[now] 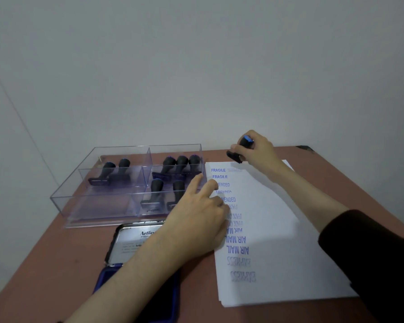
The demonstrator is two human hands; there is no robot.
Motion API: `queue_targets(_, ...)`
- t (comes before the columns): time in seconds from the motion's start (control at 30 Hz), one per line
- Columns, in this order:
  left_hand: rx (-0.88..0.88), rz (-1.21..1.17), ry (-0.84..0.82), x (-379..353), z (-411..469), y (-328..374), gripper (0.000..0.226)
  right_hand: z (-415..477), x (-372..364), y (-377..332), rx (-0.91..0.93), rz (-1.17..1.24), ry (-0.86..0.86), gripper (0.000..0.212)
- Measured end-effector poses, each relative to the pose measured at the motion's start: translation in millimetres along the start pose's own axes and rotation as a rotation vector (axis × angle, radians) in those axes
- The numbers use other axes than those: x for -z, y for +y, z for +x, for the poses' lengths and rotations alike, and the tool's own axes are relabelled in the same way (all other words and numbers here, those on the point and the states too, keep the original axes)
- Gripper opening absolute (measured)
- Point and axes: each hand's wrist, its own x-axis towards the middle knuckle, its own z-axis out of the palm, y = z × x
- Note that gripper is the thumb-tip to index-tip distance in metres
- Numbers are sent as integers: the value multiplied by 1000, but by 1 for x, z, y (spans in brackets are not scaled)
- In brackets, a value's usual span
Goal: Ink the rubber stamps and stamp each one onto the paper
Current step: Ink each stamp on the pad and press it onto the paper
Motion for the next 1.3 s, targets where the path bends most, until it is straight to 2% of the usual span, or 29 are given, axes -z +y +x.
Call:
queue_targets(0.13,31,-91,106,0,-1,2,39,2,0,-27,-7,139,9,18)
queue_targets(0.37,160,-301,320,15,-28,-24,39,4,-39,-77,88,161,-69,15)
queue_targets(0.5,335,-258,256,17,-60,-58,49,9,-82,-101,135,149,-134,16)
queue_targets(0.63,471,-296,184,14,-88,-83,50,11,-123,-123,160,113,-237,36)
queue_targets(0.83,490,-317,228,9,-103,-87,44,10,-161,-126,188,-92,-329,36)
queue_targets(1.1,487,-299,295,1,-103,-84,42,7,-172,-114,271,-349,-320,28)
queue_targets(1.3,493,-301,299,2,-101,-85,42,5,-173,-121,308,-495,-344,32)
